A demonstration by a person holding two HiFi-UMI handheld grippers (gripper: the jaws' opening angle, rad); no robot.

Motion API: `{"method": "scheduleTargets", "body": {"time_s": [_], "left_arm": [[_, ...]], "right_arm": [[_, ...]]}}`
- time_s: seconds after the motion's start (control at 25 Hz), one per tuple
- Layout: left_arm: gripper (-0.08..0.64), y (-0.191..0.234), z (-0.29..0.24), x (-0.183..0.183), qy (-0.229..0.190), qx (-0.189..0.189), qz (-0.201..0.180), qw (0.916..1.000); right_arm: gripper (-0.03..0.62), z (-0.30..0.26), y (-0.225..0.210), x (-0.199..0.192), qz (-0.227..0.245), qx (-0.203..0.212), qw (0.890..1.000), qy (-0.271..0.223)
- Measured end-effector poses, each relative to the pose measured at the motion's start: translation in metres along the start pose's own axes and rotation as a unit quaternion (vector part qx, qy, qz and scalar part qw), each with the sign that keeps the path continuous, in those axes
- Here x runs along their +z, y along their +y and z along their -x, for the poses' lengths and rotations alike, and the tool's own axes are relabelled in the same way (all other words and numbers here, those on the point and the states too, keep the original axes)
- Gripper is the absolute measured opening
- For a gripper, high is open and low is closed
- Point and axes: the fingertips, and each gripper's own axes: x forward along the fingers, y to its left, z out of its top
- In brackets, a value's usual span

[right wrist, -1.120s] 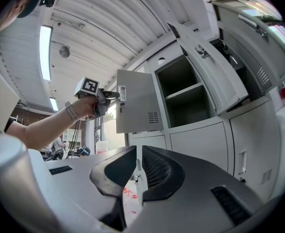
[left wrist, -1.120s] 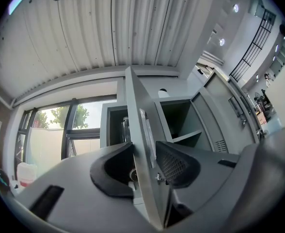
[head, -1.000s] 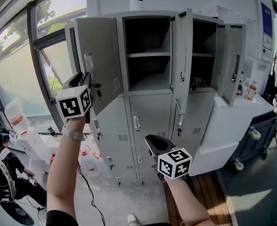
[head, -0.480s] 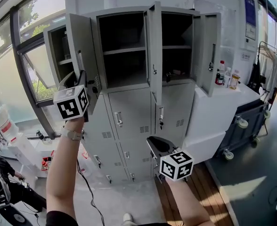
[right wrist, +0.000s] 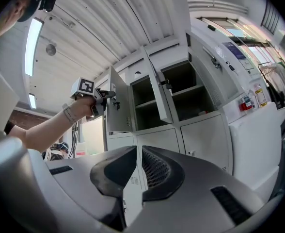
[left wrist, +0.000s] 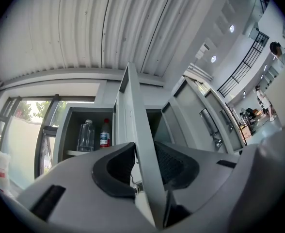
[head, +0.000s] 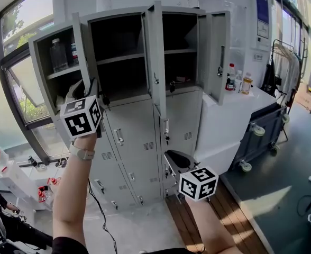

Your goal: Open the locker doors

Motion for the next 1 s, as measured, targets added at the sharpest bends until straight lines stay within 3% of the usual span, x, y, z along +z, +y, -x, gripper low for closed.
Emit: {"method": "scheduleTargets", "body": {"time_s": [0.36,0.48,0.68,1.0], "left_arm": [[0.194,-0.025,0.013,0.003,-0.043,-0.04,-0.006,0.9983],[0.293,-0.026,0.024,0.003,-0.062,-0.041,0.005,0.9972],[0.299,-0.021,0.044,-0.003,-0.083,-0.038,-0.009,0.9958],[0.29,-0.054,0.088,-0.038,-0.073,-0.097,-0.058,0.9909]], "right_arm": [[0.061,-0.005,-0.003,-0.008,-0.011,-0.021,1.0,0.0],[0.06,-0.007,0.0,-0.014,-0.015,-0.025,1.0,0.005],[0.06,-0.009,0.005,-0.024,-0.02,-0.031,0.999,0.008],[0.06,-0.015,0.024,-0.036,-0.025,-0.034,0.999,0.02]]}}
